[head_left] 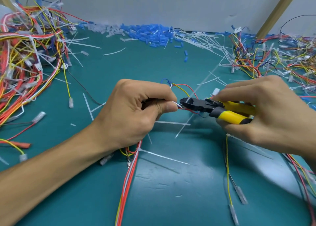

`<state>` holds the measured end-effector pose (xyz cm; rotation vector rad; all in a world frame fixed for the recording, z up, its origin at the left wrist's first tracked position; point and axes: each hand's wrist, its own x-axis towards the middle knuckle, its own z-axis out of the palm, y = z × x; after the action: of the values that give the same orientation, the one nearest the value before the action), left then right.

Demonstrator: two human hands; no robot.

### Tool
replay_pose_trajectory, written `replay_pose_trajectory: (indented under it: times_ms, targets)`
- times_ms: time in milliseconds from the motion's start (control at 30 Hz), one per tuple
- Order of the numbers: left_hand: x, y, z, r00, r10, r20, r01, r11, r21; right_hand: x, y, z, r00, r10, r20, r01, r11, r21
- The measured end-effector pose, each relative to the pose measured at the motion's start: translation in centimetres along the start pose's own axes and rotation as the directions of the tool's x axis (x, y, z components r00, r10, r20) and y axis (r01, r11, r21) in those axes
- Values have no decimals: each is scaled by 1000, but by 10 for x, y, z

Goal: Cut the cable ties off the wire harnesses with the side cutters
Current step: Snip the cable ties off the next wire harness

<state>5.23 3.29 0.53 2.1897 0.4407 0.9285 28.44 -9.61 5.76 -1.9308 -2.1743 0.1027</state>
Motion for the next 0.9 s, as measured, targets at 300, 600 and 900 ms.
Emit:
replay_pose_trajectory:
  times_ms: [300,600,900]
  targets:
    - [-1,0,-1,998,47,-40,-46,999,7,2,-1,7,994,-64,-90,68,997,40]
    - [-1,2,1,1000,-13,-10,12,998,-56,2,-7,9,992,-75,-105,79,996,36]
    - [-1,5,0,999,-28,-27,26,997,-71,2,-9,10,989,-65,-135,74,996,59]
